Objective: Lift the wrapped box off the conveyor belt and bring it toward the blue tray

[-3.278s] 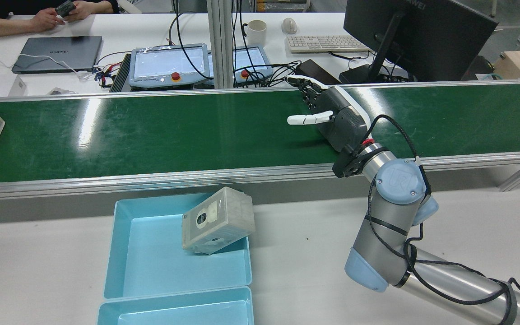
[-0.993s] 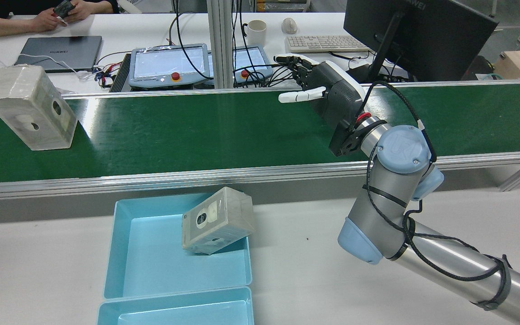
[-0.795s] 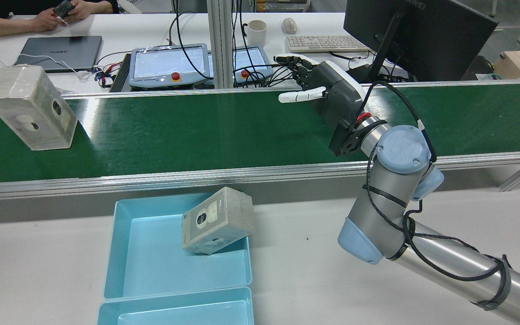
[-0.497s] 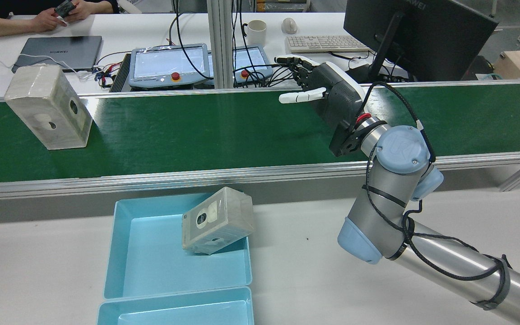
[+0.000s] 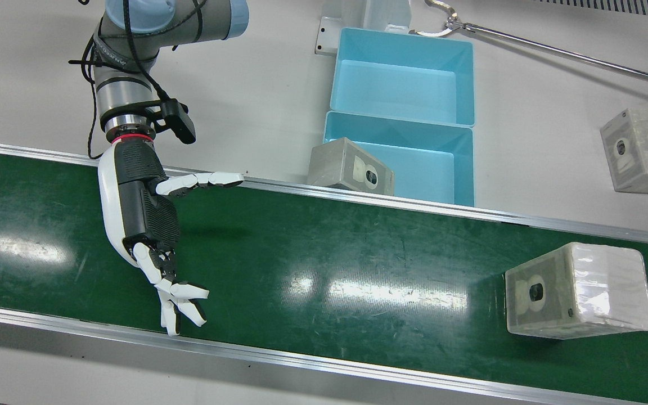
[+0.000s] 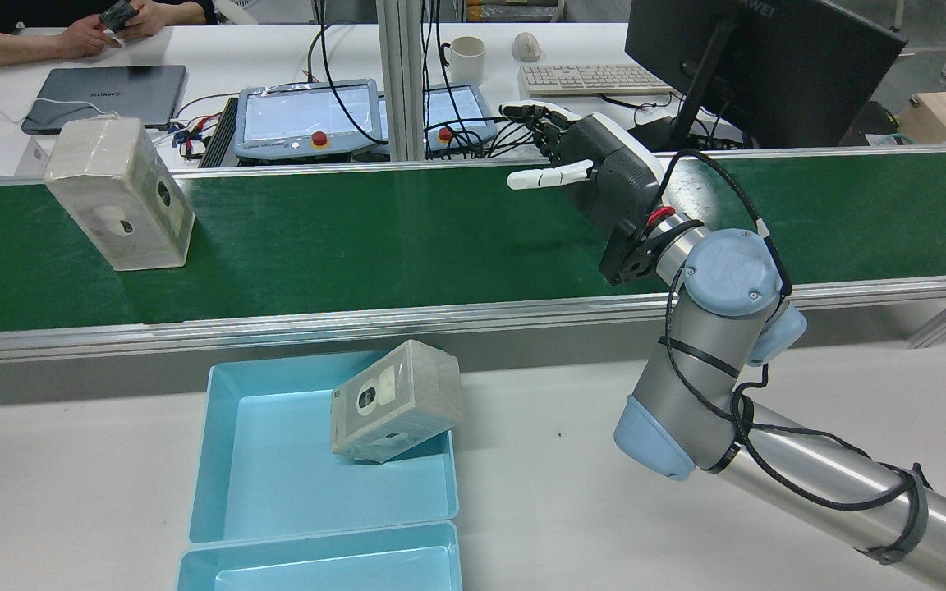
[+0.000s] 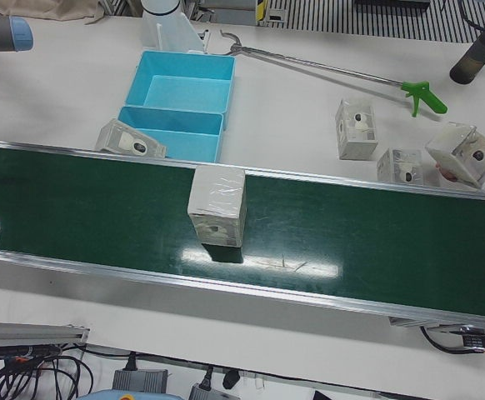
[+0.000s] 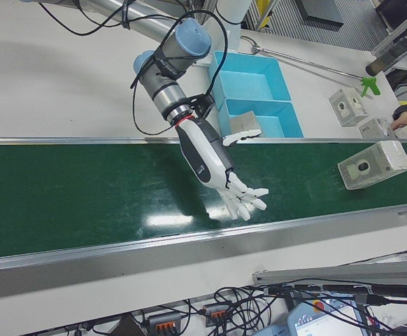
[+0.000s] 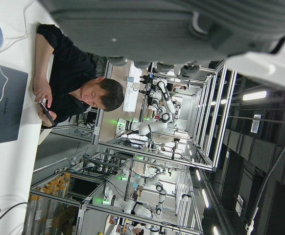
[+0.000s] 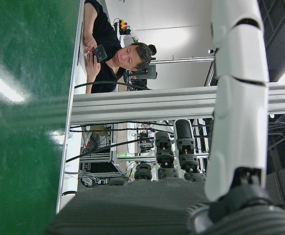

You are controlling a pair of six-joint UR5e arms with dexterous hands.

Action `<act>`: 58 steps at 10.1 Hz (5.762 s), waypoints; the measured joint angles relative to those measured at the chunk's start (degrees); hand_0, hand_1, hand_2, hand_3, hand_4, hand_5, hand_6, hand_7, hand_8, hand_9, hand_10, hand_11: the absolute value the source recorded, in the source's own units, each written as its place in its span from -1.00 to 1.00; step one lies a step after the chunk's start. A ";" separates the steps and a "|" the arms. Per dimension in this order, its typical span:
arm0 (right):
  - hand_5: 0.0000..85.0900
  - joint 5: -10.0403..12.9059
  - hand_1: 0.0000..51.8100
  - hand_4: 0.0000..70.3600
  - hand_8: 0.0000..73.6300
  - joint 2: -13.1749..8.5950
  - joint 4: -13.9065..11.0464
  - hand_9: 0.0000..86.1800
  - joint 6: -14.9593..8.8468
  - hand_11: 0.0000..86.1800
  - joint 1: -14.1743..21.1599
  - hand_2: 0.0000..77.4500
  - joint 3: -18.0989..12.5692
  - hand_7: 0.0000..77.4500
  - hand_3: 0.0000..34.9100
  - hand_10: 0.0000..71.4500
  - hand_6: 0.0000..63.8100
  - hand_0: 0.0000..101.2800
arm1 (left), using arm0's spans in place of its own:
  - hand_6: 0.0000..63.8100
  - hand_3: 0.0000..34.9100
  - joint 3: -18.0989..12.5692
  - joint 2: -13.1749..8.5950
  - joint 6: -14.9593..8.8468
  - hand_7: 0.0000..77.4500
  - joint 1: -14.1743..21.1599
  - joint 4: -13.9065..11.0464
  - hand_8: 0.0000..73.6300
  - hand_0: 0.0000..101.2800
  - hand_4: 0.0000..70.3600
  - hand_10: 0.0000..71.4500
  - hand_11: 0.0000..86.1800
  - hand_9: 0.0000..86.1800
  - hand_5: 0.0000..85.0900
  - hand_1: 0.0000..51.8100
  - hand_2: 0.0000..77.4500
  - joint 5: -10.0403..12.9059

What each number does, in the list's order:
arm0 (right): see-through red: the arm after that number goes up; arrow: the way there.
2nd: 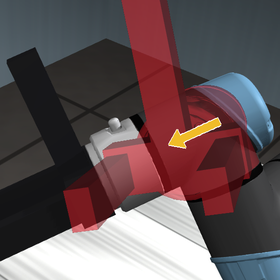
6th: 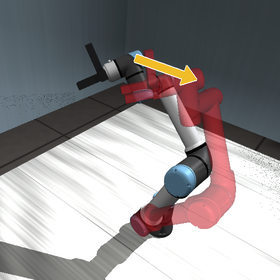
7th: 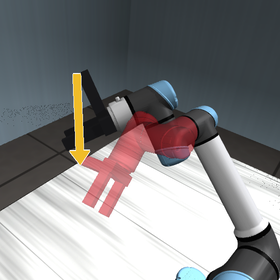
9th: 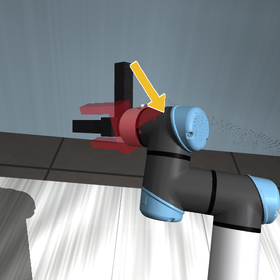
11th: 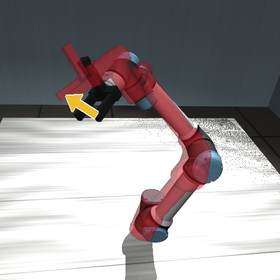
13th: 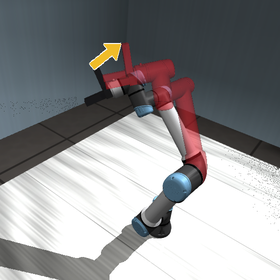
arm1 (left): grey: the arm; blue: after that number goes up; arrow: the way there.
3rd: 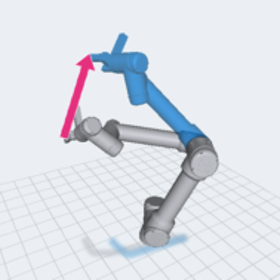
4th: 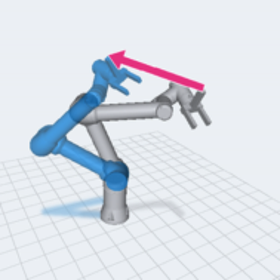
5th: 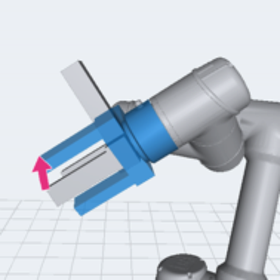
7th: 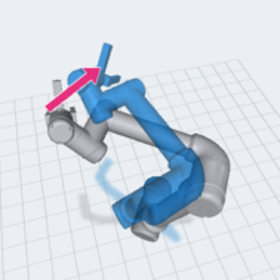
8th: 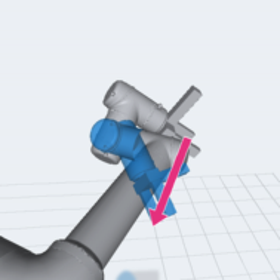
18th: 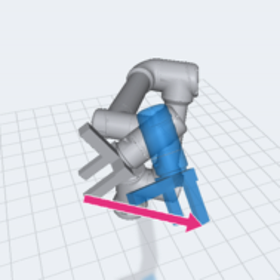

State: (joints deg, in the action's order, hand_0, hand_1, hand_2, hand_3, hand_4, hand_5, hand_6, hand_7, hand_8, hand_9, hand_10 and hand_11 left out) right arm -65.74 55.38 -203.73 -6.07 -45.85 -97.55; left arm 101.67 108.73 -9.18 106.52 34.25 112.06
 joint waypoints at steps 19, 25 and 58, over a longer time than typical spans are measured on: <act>-0.36 0.17 -0.41 -0.71 -0.93 -0.23 0.26 -0.89 -0.71 -0.99 0.00 -0.73 0.83 -0.82 -1.00 -1.00 -0.78 -0.05 | -0.98 -1.00 0.00 0.00 0.00 -0.99 0.00 0.00 -0.99 -1.00 -1.00 -0.98 -0.99 -1.00 -0.97 -1.00 -0.97 0.00; -0.37 0.16 -0.41 -0.71 -0.93 -0.30 0.26 -0.89 -0.59 -0.99 0.05 -0.69 0.79 -0.82 -1.00 -1.00 -0.78 -0.05 | -0.98 -1.00 0.00 0.00 0.00 -1.00 0.00 0.00 -0.99 -1.00 -1.00 -0.98 -0.99 -1.00 -0.97 -1.00 -0.97 0.00; -0.47 0.02 -0.31 -0.75 -0.97 -1.71 1.67 -0.91 -1.82 -0.99 2.25 -0.58 4.91 -0.86 -1.00 -1.00 -0.86 -0.03 | -0.98 -1.00 0.00 0.00 0.00 -0.99 0.00 0.00 -0.99 -1.00 -1.00 -0.98 -0.99 -1.00 -0.97 -1.00 -0.99 0.00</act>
State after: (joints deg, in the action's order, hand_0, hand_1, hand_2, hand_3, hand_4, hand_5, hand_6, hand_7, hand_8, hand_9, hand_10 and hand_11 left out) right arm -65.72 53.66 -202.06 -7.89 -43.60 -92.65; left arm 101.67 108.73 -9.18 106.52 34.25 112.06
